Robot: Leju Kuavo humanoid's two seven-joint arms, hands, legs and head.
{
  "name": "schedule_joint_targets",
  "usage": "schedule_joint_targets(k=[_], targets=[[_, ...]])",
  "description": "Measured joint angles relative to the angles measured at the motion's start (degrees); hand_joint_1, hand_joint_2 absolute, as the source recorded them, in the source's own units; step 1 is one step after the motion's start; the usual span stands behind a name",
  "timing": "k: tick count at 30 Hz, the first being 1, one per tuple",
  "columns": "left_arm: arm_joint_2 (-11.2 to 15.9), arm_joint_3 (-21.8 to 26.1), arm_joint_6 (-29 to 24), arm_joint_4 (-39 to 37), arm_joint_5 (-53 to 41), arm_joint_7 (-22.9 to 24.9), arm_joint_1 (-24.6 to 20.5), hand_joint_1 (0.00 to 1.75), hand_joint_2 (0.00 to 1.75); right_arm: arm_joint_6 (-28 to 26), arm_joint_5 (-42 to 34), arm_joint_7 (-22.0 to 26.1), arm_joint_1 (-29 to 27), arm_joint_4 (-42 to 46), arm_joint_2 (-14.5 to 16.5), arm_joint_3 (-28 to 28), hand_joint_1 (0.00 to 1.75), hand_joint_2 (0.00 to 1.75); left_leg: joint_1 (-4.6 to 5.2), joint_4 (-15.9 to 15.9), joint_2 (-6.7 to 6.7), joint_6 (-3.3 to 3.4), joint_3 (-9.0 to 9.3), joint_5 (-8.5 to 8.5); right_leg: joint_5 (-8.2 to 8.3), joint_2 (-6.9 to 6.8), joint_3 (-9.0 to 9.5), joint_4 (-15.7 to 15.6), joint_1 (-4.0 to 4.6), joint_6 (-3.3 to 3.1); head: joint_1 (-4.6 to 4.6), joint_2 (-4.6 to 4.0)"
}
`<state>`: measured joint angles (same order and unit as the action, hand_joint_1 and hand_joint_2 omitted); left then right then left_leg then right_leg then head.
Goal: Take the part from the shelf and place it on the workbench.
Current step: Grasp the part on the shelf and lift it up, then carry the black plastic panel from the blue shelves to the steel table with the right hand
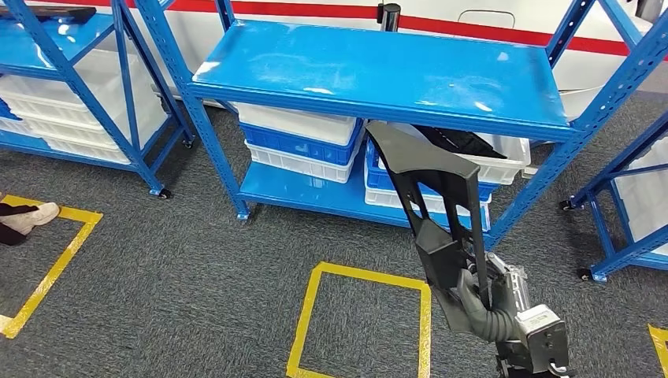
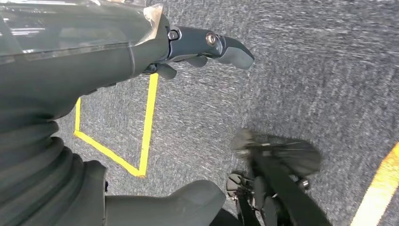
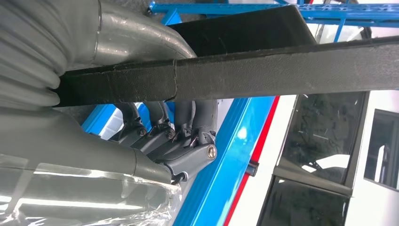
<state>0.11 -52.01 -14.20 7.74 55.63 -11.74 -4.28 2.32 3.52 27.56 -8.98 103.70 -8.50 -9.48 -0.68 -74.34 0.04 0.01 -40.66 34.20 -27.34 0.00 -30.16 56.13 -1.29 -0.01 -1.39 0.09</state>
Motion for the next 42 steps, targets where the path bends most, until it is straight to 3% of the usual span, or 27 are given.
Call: schedule_joint_targets(k=[1, 2, 3, 5, 7, 9, 10, 12, 14, 15, 16, 17, 19, 21, 23, 24, 26, 28, 29, 30, 31, 32, 34, 36, 37, 40, 42], targets=[[0.0, -0.1, 0.0, 0.0, 0.0, -0.1, 0.0, 0.00, 1.75, 0.0, -0.2, 0.0, -0.2, 0.1, -0.1, -0.5, 1.75, 1.75, -0.02, 0.0, 0.00, 0.01, 1.06, -0.66, 0.29, -0.02, -0.55, 0.2, 0.04, 0.15, -0.01, 0.00], [0.1, -0.2, 0.1, 0.0, -0.1, -0.1, 0.0, 0.00, 1.75, 0.1, -0.4, -0.1, -0.5, 0.3, -0.2, -1.1, 1.75, 1.75, -0.05, 2.3, 0.00, 0.11, 3.26, -2.02, 0.55, -0.02, -1.02, 0.3, 0.05, 0.33, -0.02, 0.00], [0.2, -0.3, 0.2, 0.0, -0.1, -0.1, 0.0, 0.00, 1.75, 0.2, -0.6, -0.1, -0.8, 0.6, -0.3, -1.6, 1.75, 1.75, -0.07, 6.2, -0.07, 0.31, 6.26, -3.42, 0.78, -0.01, -1.34, 0.4, 0.05, 0.52, -0.03, 0.00], [0.4, -0.4, 0.2, 0.0, -0.1, -0.2, -0.1, 0.00, 1.75, 0.4, -1.1, -0.2, -1.3, 1.3, -0.4, -2.5, 1.75, 1.75, 0.07, 14.3, -0.36, 0.82, 11.62, -4.60, 1.32, 0.00, -1.85, 0.6, 0.20, 1.15, 0.00, 0.00], [0.5, -0.5, 0.3, 0.0, -0.1, -0.2, -0.1, 0.00, 1.75, 0.7, -1.5, -0.2, -1.6, 1.6, -0.7, -3.3, 1.75, 1.75, 0.44, 17.5, -0.57, 1.25, 13.27, -4.46, 2.02, -0.02, -2.25, 0.5, 0.20, 2.02, 0.03, 0.00], [0.6, -0.5, 0.3, 0.0, -0.1, -0.3, -0.1, 0.00, 1.75, 1.1, -1.7, -0.3, -1.9, 1.8, -0.8, -3.8, 1.75, 1.75, 0.57, 18.1, -0.36, 1.97, 12.86, -5.16, 2.40, 0.00, -2.66, 0.6, 0.17, 2.84, 0.03, 0.00], [0.6, -0.5, 0.3, -0.1, -0.1, -0.3, -0.1, 0.00, 1.75, 1.2, -1.8, -0.3, -2.1, 1.9, -0.9, -4.0, 1.75, 1.75, 0.54, 18.5, -0.22, 2.47, 12.56, -5.72, 1.68, 0.01, -3.20, 1.2, 0.22, 2.97, 0.12, 0.00], [0.6, -0.6, 0.1, -0.1, 0.0, -0.1, -0.2, 0.00, 1.75, 1.4, -1.9, -0.3, -2.2, 1.9, -1.0, -4.4, 1.75, 1.75, 0.42, 19.0, 0.14, 3.33, 11.68, -6.86, -2.04, 0.00, -5.18, 5.9, 0.34, 2.49, 0.46, 0.01], [0.6, -0.7, -0.7, -0.1, 0.4, 0.3, -0.2, 0.00, 1.75, 1.5, -1.9, -0.3, -2.3, 1.9, -1.0, -4.7, 1.75, 1.75, 0.60, 18.9, 0.29, 3.58, 10.44, -7.73, -6.06, 0.00, -7.41, 13.3, 0.34, 2.05, 0.67, 0.01], [0.6, -0.7, -1.2, -0.2, 0.6, 0.5, -0.2, 0.00, 1.75, 1.5, -1.9, -0.3, -2.4, 1.9, -1.0, -4.8, 1.75, 1.75, 0.64, 18.8, 0.37, 3.56, 9.76, -8.20, -6.80, 0.00, -7.82, 15.9, 0.34, 2.27, 0.68, 0.00], [0.7, -0.8, -1.7, -0.2, 0.8, 0.8, -0.1, 0.00, 1.75, 1.5, -1.9, -0.3, -2.4, 1.9, -1.0, -4.9, 1.75, 1.75, 0.66, 18.7, 0.43, 3.49, 9.03, -8.66, -6.43, 0.00, -7.32, 16.6, 0.34, 2.74, 0.69, 0.00], [0.7, -0.8, -2.2, -0.2, 1.0, 0.9, -0.1, 0.00, 1.75, 1.5, -1.9, -0.3, -2.5, 1.8, -1.0, -4.9, 1.75, 1.75, 0.63, 18.5, 0.46, 3.37, 8.30, -9.07, -5.25, -0.01, -5.81, 15.3, 0.30, 3.35, 0.69, 0.00], [1.0, -0.8, -3.2, -0.3, 1.5, 1.0, -0.2, 0.00, 1.75, 1.5, -1.9, -0.3, -2.5, 1.8, -1.1, -5.1, 1.75, 1.75, 0.67, 17.8, 0.45, 2.96, 6.99, -9.66, -2.99, -0.01, -0.35, 7.6, 0.19, 4.13, 0.72, 0.00], [1.4, -0.7, -4.2, -0.3, 1.9, 1.0, -0.2, 0.00, 1.75, 1.6, -1.9, -0.3, -2.6, 1.9, -1.2, -5.3, 1.75, 1.75, 0.84, 17.1, 0.43, 2.38, 6.08, -10.25, -2.98, 0.09, 3.77, 0.8, 0.48, 3.68, 0.69, 0.01], [1.9, -0.7, -4.8, -0.4, 2.3, 0.9, -0.1, 0.00, 1.75, 1.8, -1.9, -0.3, -2.8, 1.9, -1.3, -5.6, 1.75, 1.75, 0.97, 16.9, 0.38, 1.83, 5.64, -10.96, -3.34, 0.15, 4.08, -0.7, 0.82, 2.87, 0.63, 0.01], [2.2, -0.7, -4.9, -0.5, 2.4, 0.9, 0.0, 0.00, 1.75, 1.9, -1.9, -0.3, -3.0, 1.9, -1.3, -5.8, 1.75, 1.75, 0.93, 16.8, 0.33, 1.62, 5.43, -11.09, -3.10, 0.12, 3.66, -0.6, 0.48, 2.48, 0.67, 0.00], [2.6, -0.7, -5.1, -0.6, 2.6, 0.8, 0.1, 0.00, 1.75, 2.2, -1.9, -0.3, -3.1, 1.8, -1.3, -6.0, 1.75, 1.75, 0.73, 14.7, 0.16, 1.03, 4.42, -8.49, -2.28, 0.00, 2.65, -0.4, 0.00, 1.09, 0.49, 0.00], [2.8, -0.7, -5.4, -0.7, 2.9, 0.8, 0.1, 0.00, 1.75, 2.3, -2.0, -0.3, -3.1, 1.8, -1.3, -6.1, 1.75, 1.75, 0.47, 8.7, 0.09, 0.42, 2.69, -2.86, -1.32, -0.12, 1.62, -0.2, 0.15, -0.14, 0.21, 0.00], [2.8, -0.7, -5.6, -0.7, 3.0, 0.8, 0.1, 0.00, 1.75, 2.4, -2.0, -0.3, -3.1, 1.8, -1.3, -6.1, 1.75, 1.75, 0.40, 5.0, 0.09, 0.22, 1.89, -0.54, -0.88, -0.17, 1.01, 0.0, 0.32, -0.41, 0.16, 0.00], [2.9, -0.7, -5.7, -0.7, 3.2, 0.8, 0.1, 0.00, 1.75, 2.4, -1.9, -0.2, -3.1, 1.7, -1.3, -6.1, 1.75, 1.75, 0.38, 2.0, 0.09, 0.10, 1.50, 0.61, -0.44, -0.21, 0.31, 0.1, 0.49, -0.55, 0.15, 0.00], [2.9, -0.7, -5.8, -0.7, 3.3, 0.8, 0.1, 0.00, 1.75, 2.4, -1.9, -0.2, -3.1, 1.6, -1.2, -6.0, 1.75, 1.75, 0.37, 0.4, 0.09, 0.11, 1.73, 0.45, -0.04, -0.23, -0.39, 0.4, 0.63, -0.57, 0.14, 0.00], [2.9, -0.7, -5.9, -0.7, 3.5, 0.8, 0.1, 0.00, 1.75, 2.4, -1.9, -0.2, -3.1, 1.5, -1.2, -6.0, 1.75, 1.75, 0.36, 0.8, 0.08, 0.27, 2.87, -0.84, 0.32, -0.24, -1.07, 0.6, 0.77, -0.55, 0.15, 0.00], [3.0, -0.7, -6.1, -0.7, 3.7, 0.8, 0.1, 0.00, 1.75, 2.4, -1.8, -0.1, -3.1, 1.3, -1.2, -6.0, 1.75, 1.75, 0.46, 7.0, -0.03, 1.09, 7.68, -3.78, 0.99, -0.19, -2.18, 1.0, 1.00, -0.40, 0.14, 0.00], [3.2, -0.7, -6.2, -0.7, 3.8, 0.8, 0.1, 0.00, 1.75, 2.4, -1.7, 0.0, -3.0, 1.2, -1.2, -6.0, 1.75, 1.75, 0.74, 14.6, -0.17, 1.95, 12.53, -4.03, 1.72, -0.19, -2.78, 1.2, 1.21, 0.09, 0.18, 0.00], [3.3, -0.7, -6.2, -0.7, 3.8, 0.8, 0.0, 0.00, 1.75, 2.3, -1.7, 0.1, -2.9, 1.1, -1.2, -6.0, 1.75, 1.75, 0.93, 16.7, -0.22, 2.26, 13.66, -3.55, 2.11, -0.22, -2.97, 1.2, 1.16, 0.48, 0.19, 0.00], [3.4, -0.7, -6.2, -0.7, 3.8, 0.8, 0.0, 0.00, 1.75, 1.9, -1.7, 0.2, -3.0, 1.0, -1.2, -5.9, 1.75, 1.75, 1.17, 18.4, -0.02, 3.16, 13.40, -4.72, 2.73, -0.26, -3.63, 1.2, 1.10, 1.57, 0.16, 0.00], [3.5, -0.7, -6.2, -0.7, 3.8, 0.8, 0.0, 0.00, 1.75, 1.6, -1.7, 0.3, -3.1, 0.9, -1.3, -5.8, 1.75, 1.75, 0.88, 19.2, 0.30, 3.83, 12.26, -6.40, -0.30, -0.18, -4.97, 4.0, 1.22, 1.31, 0.42, 0.01]])
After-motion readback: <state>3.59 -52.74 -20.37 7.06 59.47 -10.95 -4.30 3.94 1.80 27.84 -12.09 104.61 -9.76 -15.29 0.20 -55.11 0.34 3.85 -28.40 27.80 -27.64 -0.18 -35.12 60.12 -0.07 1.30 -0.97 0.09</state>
